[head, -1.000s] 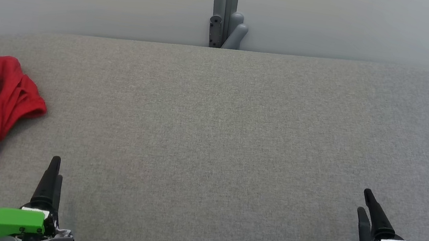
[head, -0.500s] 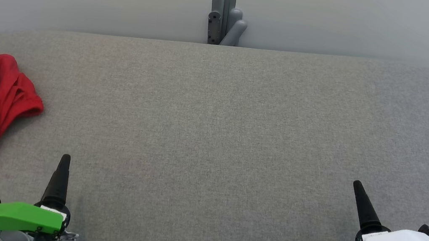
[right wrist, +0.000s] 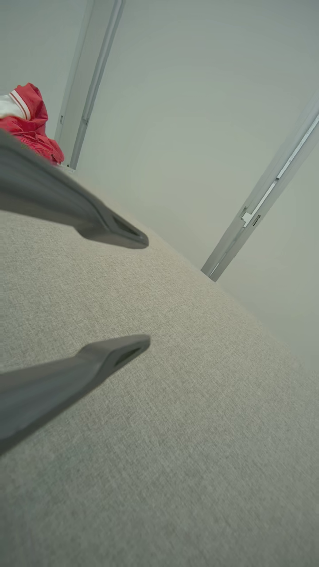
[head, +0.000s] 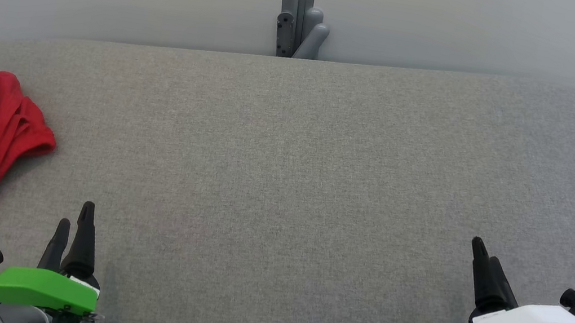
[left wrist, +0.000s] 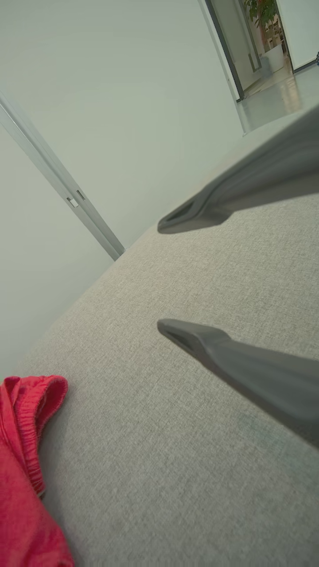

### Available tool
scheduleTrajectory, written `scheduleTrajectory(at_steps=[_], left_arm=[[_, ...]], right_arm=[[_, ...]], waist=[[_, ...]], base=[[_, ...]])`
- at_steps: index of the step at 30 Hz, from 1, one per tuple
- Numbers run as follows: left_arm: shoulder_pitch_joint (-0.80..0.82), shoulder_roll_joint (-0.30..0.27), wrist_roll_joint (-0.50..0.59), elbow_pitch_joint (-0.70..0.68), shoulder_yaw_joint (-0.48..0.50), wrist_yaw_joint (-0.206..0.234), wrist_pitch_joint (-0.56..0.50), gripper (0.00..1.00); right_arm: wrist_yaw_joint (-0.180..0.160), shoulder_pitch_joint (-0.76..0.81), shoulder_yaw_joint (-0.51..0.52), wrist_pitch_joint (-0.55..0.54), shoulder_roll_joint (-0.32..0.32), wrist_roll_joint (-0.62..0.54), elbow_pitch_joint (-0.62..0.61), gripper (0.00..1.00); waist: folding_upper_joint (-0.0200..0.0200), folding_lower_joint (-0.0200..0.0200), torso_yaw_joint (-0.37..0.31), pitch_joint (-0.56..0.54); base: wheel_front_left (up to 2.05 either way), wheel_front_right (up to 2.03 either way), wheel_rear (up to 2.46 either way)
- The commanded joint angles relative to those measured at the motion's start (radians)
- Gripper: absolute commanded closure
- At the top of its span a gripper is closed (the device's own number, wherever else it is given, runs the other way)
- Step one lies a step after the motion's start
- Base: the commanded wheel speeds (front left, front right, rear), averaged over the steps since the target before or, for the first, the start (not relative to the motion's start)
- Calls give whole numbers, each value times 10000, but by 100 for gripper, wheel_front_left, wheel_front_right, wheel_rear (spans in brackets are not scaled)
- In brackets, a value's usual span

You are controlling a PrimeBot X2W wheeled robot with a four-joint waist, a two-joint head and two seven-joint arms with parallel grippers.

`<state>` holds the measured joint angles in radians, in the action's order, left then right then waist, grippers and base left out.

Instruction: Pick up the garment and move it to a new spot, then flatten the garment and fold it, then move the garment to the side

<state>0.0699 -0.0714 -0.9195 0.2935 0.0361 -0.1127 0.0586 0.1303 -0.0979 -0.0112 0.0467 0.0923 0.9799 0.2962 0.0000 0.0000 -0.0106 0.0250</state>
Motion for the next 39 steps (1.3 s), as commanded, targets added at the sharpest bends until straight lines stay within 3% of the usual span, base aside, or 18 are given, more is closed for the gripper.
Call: scheduleTrajectory(at_steps=[1,10,39], left_arm=[[-5,-6,364,-166,48,60,93,0],[-366,42,1798,-448,-29,239,383,0],[-635,168,4908,-94,101,-106,1170,0]], right_arm=[[2,-14,-6,98,30,-350,-198,0],[3,371,39,404,-63,-1730,-543,0],[5,722,-275,1240,10,-4280,-925,0]], waist=[[0,0,-4,-7],[0,0,-10,-96],[0,0,-49,-155]], base=[[0,0,0],[0,0,0],[0,0,0]])
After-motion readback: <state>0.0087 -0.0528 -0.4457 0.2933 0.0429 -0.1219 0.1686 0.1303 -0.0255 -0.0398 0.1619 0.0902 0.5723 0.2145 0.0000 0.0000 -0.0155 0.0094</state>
